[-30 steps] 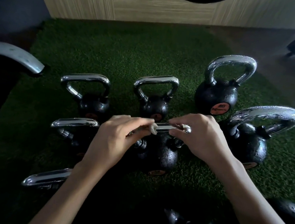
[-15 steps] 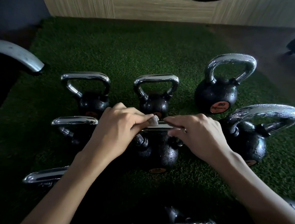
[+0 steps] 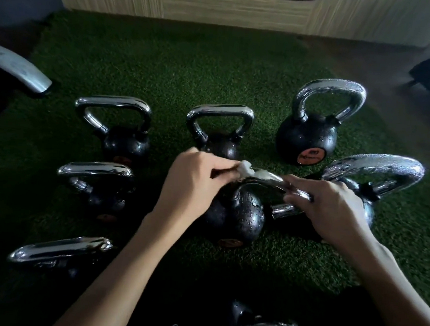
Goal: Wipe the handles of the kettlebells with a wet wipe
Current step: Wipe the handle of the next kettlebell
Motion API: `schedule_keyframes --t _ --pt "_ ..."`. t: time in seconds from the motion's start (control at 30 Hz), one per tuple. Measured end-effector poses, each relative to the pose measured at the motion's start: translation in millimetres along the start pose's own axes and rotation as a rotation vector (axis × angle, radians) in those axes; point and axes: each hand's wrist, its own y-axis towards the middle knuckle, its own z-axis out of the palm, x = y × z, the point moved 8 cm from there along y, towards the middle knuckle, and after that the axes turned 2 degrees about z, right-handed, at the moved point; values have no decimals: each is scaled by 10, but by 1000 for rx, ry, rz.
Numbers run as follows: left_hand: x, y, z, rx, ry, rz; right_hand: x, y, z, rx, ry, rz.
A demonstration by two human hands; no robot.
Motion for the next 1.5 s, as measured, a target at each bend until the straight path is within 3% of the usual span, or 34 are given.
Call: schedule_keyframes --t 0.07,0.2,0.27,0.47,0.73,1.0,1.1,1.27,1.43,1.5 --pt "106 -111 5 -82 -144 -113 16 17 20 19 -28 -5" --pt "133 -187 4 -171 -191 -158 143 0 43 9 5 -1" --pt "363 -228 -14 -198 -205 -261 230 -8 51 -15 25 -18" --pt "976 -579 280 -112 -344 -648 328 -14 60 -26 52 -5" --pt "845 -592 451 -101 -286 -739 258 -194 60 -75 198 166" --pt "1013 -124 599 -83 -343 -798 667 -388 51 -99 113 269" --pt "1133 -92 611 -106 -406 -871 861 -242 96 -41 107 253" --pt "1348 -182 603 -123 -525 -989 947 90 294 124 307 239" --pt "1360 -115 638 37 -566 -868 702 90 407 465 389 111" --pt "1372 -140 641 24 -559 -841 562 23 442 513 415 108"
